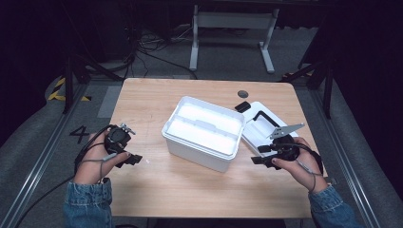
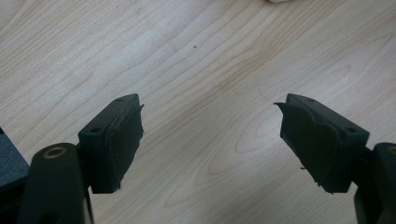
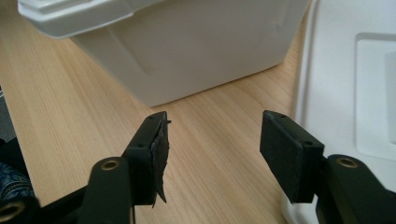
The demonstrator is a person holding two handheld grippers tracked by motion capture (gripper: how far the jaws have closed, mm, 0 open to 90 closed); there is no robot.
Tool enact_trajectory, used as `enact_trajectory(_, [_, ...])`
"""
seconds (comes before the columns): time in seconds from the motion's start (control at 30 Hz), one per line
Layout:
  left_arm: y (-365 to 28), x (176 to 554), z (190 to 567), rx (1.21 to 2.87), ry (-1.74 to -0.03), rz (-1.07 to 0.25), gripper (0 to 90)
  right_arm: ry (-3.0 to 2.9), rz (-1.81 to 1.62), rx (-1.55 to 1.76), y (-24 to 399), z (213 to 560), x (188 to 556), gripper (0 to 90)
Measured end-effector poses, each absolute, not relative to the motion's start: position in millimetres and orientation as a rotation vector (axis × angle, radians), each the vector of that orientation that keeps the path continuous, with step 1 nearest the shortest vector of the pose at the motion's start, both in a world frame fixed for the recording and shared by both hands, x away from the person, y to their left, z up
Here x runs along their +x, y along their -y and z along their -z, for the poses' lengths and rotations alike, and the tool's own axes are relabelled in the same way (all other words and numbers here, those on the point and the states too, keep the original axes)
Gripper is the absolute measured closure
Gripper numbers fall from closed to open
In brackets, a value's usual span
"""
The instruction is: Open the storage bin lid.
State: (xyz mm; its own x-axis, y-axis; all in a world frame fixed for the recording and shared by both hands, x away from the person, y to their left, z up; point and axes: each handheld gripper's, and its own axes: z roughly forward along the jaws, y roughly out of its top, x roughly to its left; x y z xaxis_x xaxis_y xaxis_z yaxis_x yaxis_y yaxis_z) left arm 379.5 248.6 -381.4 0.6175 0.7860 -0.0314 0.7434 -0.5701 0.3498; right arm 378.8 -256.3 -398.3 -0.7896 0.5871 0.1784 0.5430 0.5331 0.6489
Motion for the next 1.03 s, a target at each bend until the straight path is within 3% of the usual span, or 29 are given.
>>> enact_trajectory(1.03, [-247.8,381.5,381.2,2.507,-1.225,-0.213,19.0,-2.775,-1.039,0.914,227.0,430.2,358.2,39.8])
